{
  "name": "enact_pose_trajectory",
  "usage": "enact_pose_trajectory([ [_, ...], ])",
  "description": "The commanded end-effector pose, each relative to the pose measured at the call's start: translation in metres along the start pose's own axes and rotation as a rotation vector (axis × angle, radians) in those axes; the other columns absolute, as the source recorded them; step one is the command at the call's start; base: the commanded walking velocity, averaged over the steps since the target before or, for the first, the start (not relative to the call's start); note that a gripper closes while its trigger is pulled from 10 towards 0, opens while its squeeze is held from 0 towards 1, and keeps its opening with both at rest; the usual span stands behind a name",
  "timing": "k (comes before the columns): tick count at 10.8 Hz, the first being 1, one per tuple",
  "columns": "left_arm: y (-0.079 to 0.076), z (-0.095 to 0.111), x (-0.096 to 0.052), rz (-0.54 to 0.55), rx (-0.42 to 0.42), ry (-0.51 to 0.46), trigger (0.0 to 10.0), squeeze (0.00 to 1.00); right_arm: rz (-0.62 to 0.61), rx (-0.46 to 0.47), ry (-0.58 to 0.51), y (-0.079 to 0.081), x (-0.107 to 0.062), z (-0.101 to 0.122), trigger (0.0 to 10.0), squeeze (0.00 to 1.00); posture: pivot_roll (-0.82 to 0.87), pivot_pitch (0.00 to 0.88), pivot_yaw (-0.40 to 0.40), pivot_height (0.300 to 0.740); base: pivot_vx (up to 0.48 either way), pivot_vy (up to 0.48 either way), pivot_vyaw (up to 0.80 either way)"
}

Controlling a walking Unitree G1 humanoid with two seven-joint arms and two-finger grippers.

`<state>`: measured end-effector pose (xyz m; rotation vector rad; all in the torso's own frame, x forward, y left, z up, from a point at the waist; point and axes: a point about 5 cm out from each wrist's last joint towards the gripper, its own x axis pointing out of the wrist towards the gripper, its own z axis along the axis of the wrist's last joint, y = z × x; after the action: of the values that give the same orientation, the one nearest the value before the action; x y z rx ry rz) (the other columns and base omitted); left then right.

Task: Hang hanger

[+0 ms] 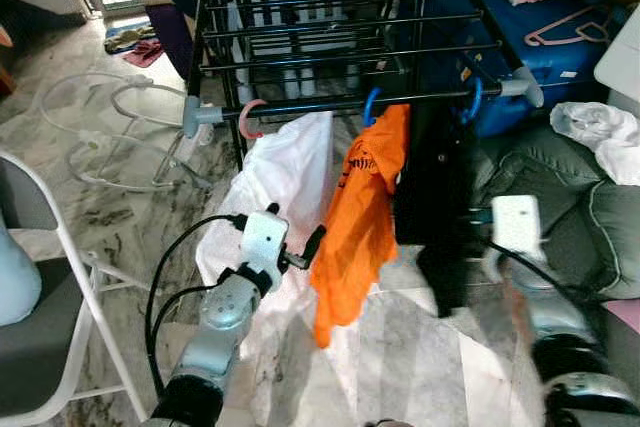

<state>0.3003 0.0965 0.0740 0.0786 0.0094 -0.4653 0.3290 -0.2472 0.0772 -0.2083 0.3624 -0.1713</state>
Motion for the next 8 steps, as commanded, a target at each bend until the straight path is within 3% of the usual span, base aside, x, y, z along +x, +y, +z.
enact_pose_trajectory([
  [1,-0.002,-0.002,0.002,-0.007,-0.001,0.017,10.0,0.0,0.013,-0.011,-0.054,-0.002,0.0,0.011,10.0,0.0,-0.28,0.107,0.048,0.74,0.0,0.0,0.0],
  [4,-0.005,-0.006,0.002,-0.008,-0.008,0.03,10.0,0.0,0.064,-0.053,-0.06,-0.012,0.008,0.025,10.0,0.0,-0.27,0.108,0.033,0.74,0.0,0.0,0.0],
  [7,-0.002,-0.014,-0.004,0.022,-0.011,0.065,10.0,0.0,0.109,-0.141,-0.045,-0.042,0.015,0.044,10.0,0.0,-0.26,0.119,0.016,0.74,0.0,0.0,0.0],
  [8,-0.003,-0.015,-0.004,0.027,-0.013,0.071,10.0,0.0,0.116,-0.135,-0.036,-0.047,0.015,0.044,1.4,0.0,-0.25,0.119,0.012,0.74,0.0,0.0,0.0],
])
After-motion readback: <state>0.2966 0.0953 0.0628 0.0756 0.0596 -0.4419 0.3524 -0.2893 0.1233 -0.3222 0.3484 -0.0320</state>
